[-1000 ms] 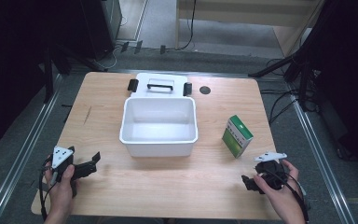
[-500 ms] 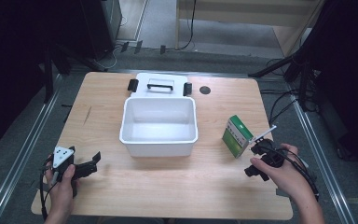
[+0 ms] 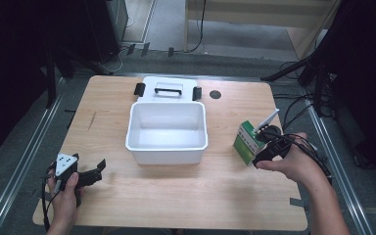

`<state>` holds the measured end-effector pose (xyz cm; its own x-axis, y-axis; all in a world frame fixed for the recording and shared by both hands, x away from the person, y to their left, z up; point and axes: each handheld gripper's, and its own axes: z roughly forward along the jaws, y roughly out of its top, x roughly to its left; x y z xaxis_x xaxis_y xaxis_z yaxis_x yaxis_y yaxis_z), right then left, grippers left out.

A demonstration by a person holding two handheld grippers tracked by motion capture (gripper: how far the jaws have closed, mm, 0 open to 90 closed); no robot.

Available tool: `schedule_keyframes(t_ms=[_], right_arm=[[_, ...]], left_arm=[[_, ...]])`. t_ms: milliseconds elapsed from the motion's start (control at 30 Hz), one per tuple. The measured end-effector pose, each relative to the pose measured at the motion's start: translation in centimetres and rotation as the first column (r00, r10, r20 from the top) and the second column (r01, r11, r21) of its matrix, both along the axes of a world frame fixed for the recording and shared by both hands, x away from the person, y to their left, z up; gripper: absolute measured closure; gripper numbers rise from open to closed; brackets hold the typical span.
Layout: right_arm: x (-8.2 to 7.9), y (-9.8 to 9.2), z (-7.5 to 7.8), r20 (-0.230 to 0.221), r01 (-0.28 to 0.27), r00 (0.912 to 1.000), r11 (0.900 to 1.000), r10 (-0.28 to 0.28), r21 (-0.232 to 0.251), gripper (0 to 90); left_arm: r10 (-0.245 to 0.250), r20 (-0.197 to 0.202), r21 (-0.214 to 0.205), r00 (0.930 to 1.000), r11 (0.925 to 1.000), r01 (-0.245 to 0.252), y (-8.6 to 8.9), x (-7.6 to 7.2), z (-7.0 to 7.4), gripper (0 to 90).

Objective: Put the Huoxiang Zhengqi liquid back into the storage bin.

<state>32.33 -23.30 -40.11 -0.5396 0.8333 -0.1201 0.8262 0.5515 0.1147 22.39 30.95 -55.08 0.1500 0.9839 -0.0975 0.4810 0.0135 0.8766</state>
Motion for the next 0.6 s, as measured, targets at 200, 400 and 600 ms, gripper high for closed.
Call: schedule_keyframes(t_ms=[200,400,600], right_arm=[[1.3,0.9,0.5,-0.006,0.003,1.0000,0.9998,-0.003,-0.021,20.2],[2.9,1.7,1.0,0.002,0.027,0.9996,0.9995,-0.027,-0.020,22.8],[4.1,2.3,1.1,0.002,0.027,0.9996,0.9994,-0.027,-0.022,24.9]], left_arm=[[-0.004,-0.002,0.001,1.0000,1.0000,0.004,0.0,0.0,0.0,0.1],[-0.008,-0.007,0.002,0.9999,1.0000,0.008,0.0,0.0,0.0,0.1],[-0.010,0.000,0.001,0.9999,0.9999,0.010,-0.1,0.0,0.0,0.1]])
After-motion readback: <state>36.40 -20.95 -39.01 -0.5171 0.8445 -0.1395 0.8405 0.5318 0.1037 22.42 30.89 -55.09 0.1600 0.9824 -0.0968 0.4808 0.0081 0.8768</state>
